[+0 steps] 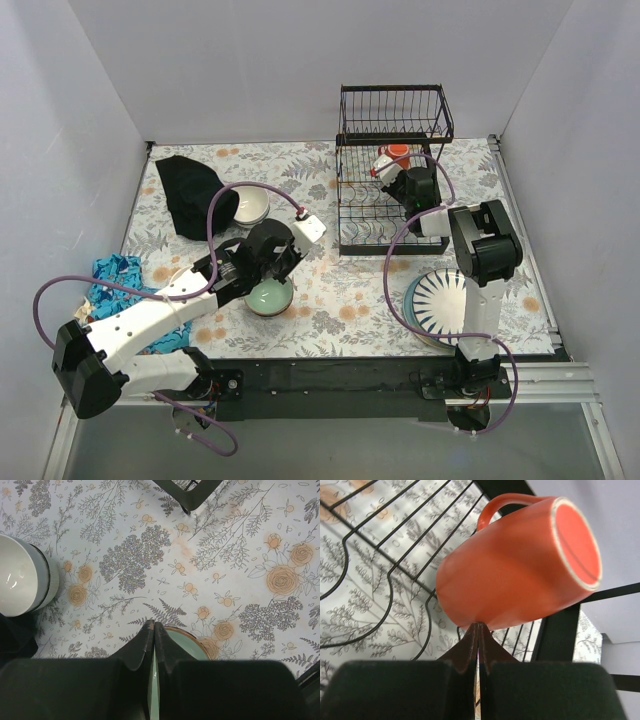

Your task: Load the mixed dishes into the dish rack

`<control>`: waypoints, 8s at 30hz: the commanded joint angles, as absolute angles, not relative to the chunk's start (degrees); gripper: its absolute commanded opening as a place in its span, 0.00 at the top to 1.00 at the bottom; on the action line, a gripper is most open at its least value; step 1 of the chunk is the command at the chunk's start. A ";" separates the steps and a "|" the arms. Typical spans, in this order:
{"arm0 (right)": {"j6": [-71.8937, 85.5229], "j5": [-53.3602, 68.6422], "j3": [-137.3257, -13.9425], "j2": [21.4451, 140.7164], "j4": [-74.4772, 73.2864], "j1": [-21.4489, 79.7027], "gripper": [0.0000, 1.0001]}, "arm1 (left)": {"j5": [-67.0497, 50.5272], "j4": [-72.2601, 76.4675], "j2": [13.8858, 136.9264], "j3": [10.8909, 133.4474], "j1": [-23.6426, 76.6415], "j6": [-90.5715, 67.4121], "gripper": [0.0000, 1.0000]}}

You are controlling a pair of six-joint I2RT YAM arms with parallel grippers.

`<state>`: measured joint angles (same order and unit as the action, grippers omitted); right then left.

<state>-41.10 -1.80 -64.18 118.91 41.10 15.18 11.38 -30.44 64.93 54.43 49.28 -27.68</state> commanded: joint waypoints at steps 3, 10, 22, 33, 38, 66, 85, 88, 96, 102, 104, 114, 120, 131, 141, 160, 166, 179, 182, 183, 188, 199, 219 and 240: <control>-43.85 -4.83 -63.72 118.65 56.06 16.26 0.99 | 10.90 -30.24 64.86 56.25 48.96 -27.51 0.96; -45.35 -5.27 -62.50 117.43 56.34 17.05 0.99 | 9.23 -30.85 64.43 56.60 49.04 -26.90 0.76; -41.85 -7.38 -44.12 83.64 20.04 17.93 0.46 | -2.72 -30.94 56.97 54.41 49.04 -22.94 0.30; -24.09 -11.16 -51.50 63.73 -33.20 11.97 0.38 | -12.22 -29.88 63.79 58.09 49.13 -21.89 0.28; -18.99 -8.01 -58.77 65.38 -39.37 0.63 0.34 | -11.86 -25.06 65.04 58.46 49.04 -22.67 0.26; -20.48 -5.10 -64.51 87.09 -34.98 -13.45 0.45 | -12.84 -22.50 61.08 51.77 46.05 -31.72 0.22; -8.71 8.76 -80.93 78.85 -46.66 -10.57 0.99 | 9.14 -13.02 63.98 59.41 44.48 -52.20 0.02; -10.80 8.36 -84.20 74.10 -47.11 2.86 0.99 | 9.14 -10.11 64.86 60.99 42.98 -56.49 0.02; -13.71 11.60 -86.48 72.77 -48.52 16.58 0.99 | -4.91 -16.67 66.18 60.46 35.25 -62.23 0.02; -16.34 2.65 -80.09 70.68 -41.51 34.23 0.99 | -28.33 -30.38 72.57 65.38 19.62 -64.86 0.02; -18.00 -2.28 -72.72 66.13 -31.80 37.95 0.99 | -41.00 -33.30 76.36 67.93 15.49 -65.65 0.02; -24.77 -19.41 -52.75 55.46 -3.01 54.29 0.99 | -65.12 -2.09 79.63 53.10 11.60 -95.94 0.02; -36.99 -32.94 -40.71 56.86 24.05 66.42 0.99 | -63.99 10.52 83.49 52.29 11.69 -112.39 0.02; -44.12 -42.09 -33.66 66.08 44.20 75.06 0.99 | -58.20 9.77 85.61 53.70 11.69 -122.08 0.02; -47.29 -42.19 -37.35 76.20 52.03 75.15 0.99 | -56.25 4.92 86.13 55.28 12.48 -123.31 0.02; -50.00 -37.01 -42.80 86.30 52.38 75.15 0.99 | -57.74 5.97 87.80 56.69 16.17 -128.84 0.06; -53.78 -35.60 -43.51 89.38 53.79 75.06 0.99 | -60.03 7.82 87.89 55.72 15.47 -130.08 0.25; -41.59 -37.45 -51.15 83.70 12.34 75.41 0.23 | -56.69 9.31 93.94 66.43 12.92 -120.07 0.92; -34.75 -34.37 -52.47 78.51 -4.13 75.67 0.15 | -55.55 8.70 96.15 69.25 12.83 -115.52 0.99; -32.72 -33.67 -53.08 77.36 -8.22 75.67 0.14 | -54.59 7.83 97.11 71.17 12.75 -114.10 1.00; -26.12 -31.73 -52.38 66.83 -24.04 73.32 0.12 | -48.45 -5.74 98.26 80.31 14.15 -98.03 1.00; -21.28 -29.45 -53.26 55.21 -27.43 36.14 0.14 | -19.28 -3.89 87.46 75.61 33.44 -61.30 1.00; -16.44 -27.95 -48.78 50.62 -26.28 22.06 0.17 | 16.25 48.06 110.38 68.20 49.22 -30.59 1.00; -13.71 -25.40 -43.24 49.30 -25.31 21.62 0.17 | 32.61 47.82 139.48 98.86 47.02 -30.58 1.00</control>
<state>-14.90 -26.15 -42.94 49.50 -27.05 21.98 29.41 49.60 138.52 93.54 48.18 -30.39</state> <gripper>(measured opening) 0.827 0.669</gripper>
